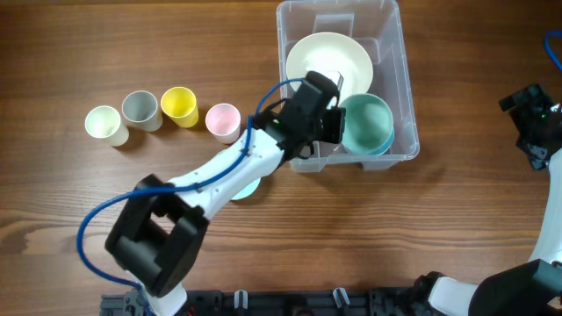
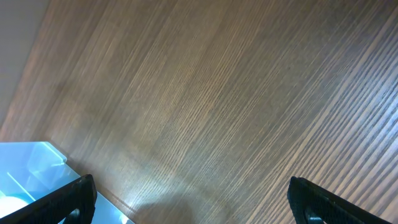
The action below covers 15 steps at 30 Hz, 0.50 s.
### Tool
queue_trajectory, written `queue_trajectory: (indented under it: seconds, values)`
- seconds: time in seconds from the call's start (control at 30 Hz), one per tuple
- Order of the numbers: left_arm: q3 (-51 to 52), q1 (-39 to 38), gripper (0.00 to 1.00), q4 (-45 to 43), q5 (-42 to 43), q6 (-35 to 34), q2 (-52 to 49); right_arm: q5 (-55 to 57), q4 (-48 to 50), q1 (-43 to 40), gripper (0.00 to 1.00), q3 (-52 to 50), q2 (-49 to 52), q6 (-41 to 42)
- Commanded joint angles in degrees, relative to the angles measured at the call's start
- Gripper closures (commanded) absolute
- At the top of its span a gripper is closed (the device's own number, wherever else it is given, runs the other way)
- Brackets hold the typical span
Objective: Pack container
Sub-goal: 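Carry the mint green bowl into the bin and release it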
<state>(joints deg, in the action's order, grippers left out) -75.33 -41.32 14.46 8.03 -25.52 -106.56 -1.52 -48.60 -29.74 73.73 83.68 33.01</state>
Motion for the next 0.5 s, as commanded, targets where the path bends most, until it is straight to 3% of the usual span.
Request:
queue_trajectory:
  seconds: [0.0, 0.1, 0.17, 0.23, 0.3, 0.47]
  values:
    - [-0.13, -0.92, 0.96, -1.75, 0.26, 1.31, 0.26, -0.28, 0.15, -0.13, 0.0, 0.44, 0.5, 0.61]
    - [-0.13, -0.96, 0.96, -2.03, 0.28, 1.29, 0.26, -0.28, 0.15, -0.13, 0.0, 0.44, 0.5, 0.61]
    - [-0.85, -0.52, 0.72, 0.39, 0.0, 1.29, 0.96, -0.28, 0.17, -0.13, 0.0, 0.46, 0.5, 0.61]
    - [-3.06, 0.9, 0.32, 4.55, 0.0, 1.27, 2.62, -0.28, 0.17, -0.13, 0.0, 0.46, 0.5, 0.59]
    - [-6.56, 3.15, 0.27, 10.91, -0.13, 1.31, 5.14, -0.28, 0.15, -0.13, 0.0, 0.46, 0.5, 0.61]
    - [-12.07, 11.74, 0.25, 28.24, -2.21, 1.25, 14.03, -0.28, 0.17, -0.13, 0.0, 0.44, 0.5, 0.59]
